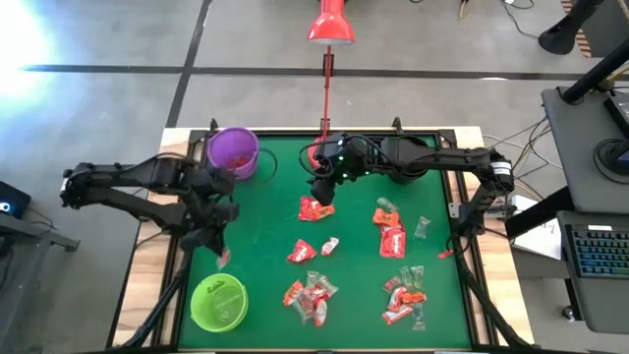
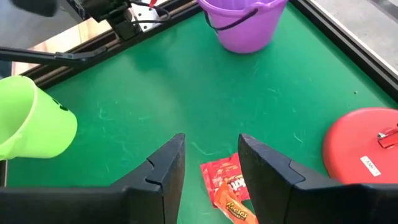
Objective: Sort candy
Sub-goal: Put the orange gummy into the light green bucket, then put the orange chocolate into the black bucket
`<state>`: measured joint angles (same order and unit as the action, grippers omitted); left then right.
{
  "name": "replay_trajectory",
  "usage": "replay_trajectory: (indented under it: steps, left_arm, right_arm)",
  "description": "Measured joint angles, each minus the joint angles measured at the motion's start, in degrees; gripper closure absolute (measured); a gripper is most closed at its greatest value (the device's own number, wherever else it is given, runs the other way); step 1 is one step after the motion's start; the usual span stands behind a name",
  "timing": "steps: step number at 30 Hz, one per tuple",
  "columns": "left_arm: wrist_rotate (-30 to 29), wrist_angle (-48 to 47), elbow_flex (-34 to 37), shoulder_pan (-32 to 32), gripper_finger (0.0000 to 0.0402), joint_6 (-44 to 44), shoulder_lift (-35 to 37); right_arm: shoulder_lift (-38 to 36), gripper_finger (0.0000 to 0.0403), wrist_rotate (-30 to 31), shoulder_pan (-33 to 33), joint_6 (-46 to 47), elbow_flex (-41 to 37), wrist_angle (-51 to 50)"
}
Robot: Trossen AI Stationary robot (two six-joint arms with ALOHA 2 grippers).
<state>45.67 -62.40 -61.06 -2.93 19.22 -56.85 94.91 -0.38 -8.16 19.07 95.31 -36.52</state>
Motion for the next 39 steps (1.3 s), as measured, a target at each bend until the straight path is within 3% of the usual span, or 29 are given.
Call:
replay_trajectory:
  steps: [7, 13, 20, 28, 39]
  left_arm:
    - [0.03, -0.04, 0.02, -10.38, 0.0401, 11.08, -0.14]
    - [0.03, 0.78, 0.02, -15.36, 0.0401, 14.97, -1.55]
    - [-0.12, 6.57, 0.04, -16.13, 0.0401, 15.85, -5.62]
    - [1.86, 6.67, 0.09, -16.20, 0.0397, 15.89, -8.00]
    - [1.58, 6.60, 0.09, -16.20, 0.0312, 15.41, -8.01]
  right_arm:
    - [0.00, 0.0263, 0.01, 0.02, 0.02, 0.00, -1.01]
    - [0.00, 0.0268, 0.01, 0.02, 0.04, 0.02, -0.98]
    - [0.00, 0.0262, 0.02, 0.02, 0.04, 0.02, -0.98]
    - [0.00, 0.0268, 0.11, 0.02, 0.03, 0.07, -4.30]
    - [0.00, 0.0254, 0.52, 0.02, 0.46, 0.07, -8.23]
